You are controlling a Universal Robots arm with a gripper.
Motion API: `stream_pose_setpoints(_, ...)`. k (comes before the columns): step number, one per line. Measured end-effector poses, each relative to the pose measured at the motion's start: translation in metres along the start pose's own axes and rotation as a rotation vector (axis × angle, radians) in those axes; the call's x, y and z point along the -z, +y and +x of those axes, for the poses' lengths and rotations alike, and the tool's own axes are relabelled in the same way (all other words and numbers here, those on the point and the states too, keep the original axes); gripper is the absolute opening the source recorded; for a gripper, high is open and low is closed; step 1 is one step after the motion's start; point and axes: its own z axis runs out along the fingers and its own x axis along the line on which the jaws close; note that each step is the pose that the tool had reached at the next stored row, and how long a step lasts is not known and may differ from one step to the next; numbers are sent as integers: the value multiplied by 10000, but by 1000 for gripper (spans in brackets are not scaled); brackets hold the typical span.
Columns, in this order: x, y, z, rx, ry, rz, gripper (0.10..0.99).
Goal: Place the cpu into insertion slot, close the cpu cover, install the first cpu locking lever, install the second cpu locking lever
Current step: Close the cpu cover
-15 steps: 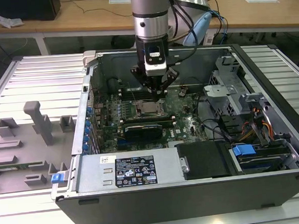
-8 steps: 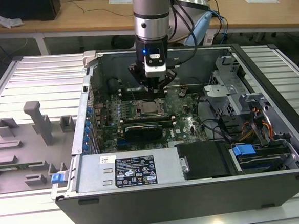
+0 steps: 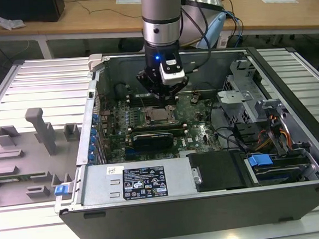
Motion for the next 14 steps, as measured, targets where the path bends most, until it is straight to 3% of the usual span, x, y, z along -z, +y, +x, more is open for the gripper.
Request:
stream_pose_setpoints(1, -5, 0, 0, 281, 23, -109, 106)
stream_pose_setpoints(5, -52, -6, 15, 1037, 78, -370, 106)
stream_pose_setpoints(9, -103, -18, 26, 1573, 84, -446, 106)
stream_pose_setpoints(14, -151, -67, 56, 1966, 80, -466, 106)
